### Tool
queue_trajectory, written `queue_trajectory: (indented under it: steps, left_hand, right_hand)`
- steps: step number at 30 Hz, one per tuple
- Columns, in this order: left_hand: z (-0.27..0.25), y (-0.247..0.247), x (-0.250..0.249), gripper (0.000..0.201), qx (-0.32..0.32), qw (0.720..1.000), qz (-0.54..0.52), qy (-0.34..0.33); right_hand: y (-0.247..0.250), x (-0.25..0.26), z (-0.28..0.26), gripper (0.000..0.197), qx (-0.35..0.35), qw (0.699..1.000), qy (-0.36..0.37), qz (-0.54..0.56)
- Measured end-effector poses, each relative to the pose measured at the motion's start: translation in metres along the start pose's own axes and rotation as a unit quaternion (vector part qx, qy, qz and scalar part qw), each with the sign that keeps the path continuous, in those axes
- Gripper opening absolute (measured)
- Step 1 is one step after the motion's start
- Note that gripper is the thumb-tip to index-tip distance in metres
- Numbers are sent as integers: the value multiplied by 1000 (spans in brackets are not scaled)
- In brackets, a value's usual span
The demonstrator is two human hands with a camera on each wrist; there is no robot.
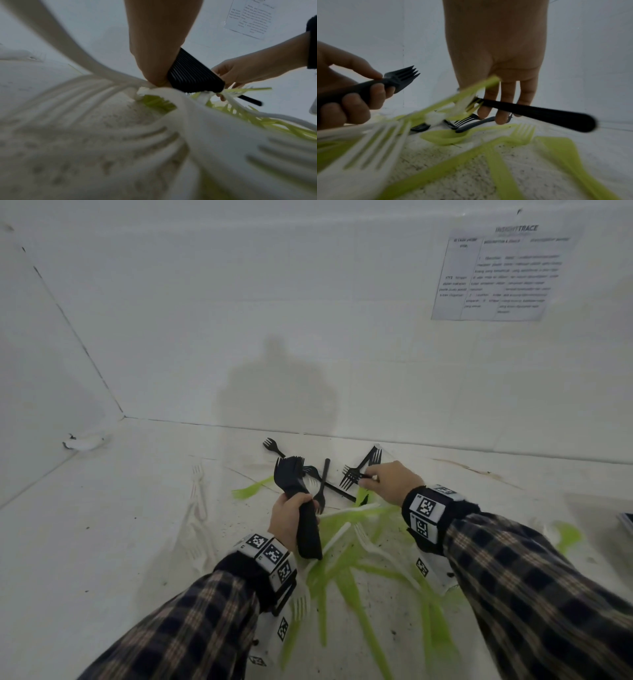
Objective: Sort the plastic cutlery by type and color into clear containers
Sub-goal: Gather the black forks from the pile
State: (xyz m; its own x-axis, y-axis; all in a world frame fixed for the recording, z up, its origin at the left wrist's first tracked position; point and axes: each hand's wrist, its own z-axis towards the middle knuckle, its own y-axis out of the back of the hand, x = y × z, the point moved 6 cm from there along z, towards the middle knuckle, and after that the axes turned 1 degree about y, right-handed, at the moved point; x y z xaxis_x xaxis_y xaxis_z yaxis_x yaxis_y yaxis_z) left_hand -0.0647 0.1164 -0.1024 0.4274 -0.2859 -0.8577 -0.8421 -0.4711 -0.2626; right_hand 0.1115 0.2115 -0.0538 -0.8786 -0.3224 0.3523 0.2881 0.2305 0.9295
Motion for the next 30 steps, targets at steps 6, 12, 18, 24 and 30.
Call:
queue_trajectory:
  steps: [6,12,18,24,30]
  left_hand:
    - [-6,-6,-6,10,10,1000,-22,-2]
    - [-9,-16,-11,13,27,999,-29,-1]
    - [-9,-18,-15,11,27,1000,-14,-7]
    - [-6,-20,-17,11,26,1000,-1,-4]
    - [-4,-23,-22,14,27,1000,11,-5]
  right_hand:
    - [3,-8,4,43,-52,993,-65,89]
    - [7,-15,13,30,-97,977,-140,126]
    - [-18,-1,23,36,0,991,-102,87]
    - [-16,-13,28,30,-49,984,-146,94]
    - [-12,-18,33,37,-75,951,-198,228]
